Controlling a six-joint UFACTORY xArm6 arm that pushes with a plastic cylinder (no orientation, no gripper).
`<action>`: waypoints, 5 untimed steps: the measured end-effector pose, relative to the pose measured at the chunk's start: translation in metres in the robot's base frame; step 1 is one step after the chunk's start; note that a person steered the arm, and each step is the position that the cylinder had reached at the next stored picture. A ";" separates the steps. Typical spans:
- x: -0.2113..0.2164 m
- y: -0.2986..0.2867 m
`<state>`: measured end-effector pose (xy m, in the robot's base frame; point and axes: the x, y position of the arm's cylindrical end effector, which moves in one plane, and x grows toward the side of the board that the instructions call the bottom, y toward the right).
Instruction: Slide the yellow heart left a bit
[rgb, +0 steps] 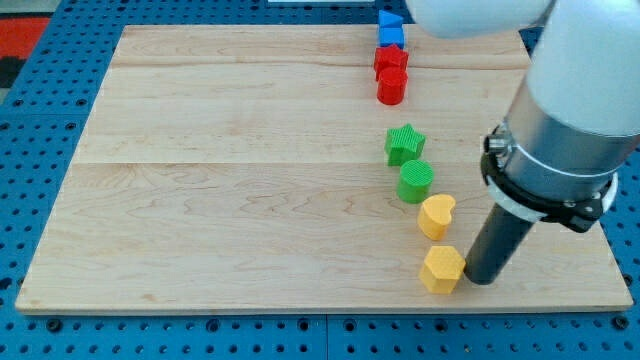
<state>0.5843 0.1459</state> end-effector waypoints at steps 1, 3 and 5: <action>-0.001 -0.008; -0.046 0.036; -0.069 0.006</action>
<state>0.5150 0.1515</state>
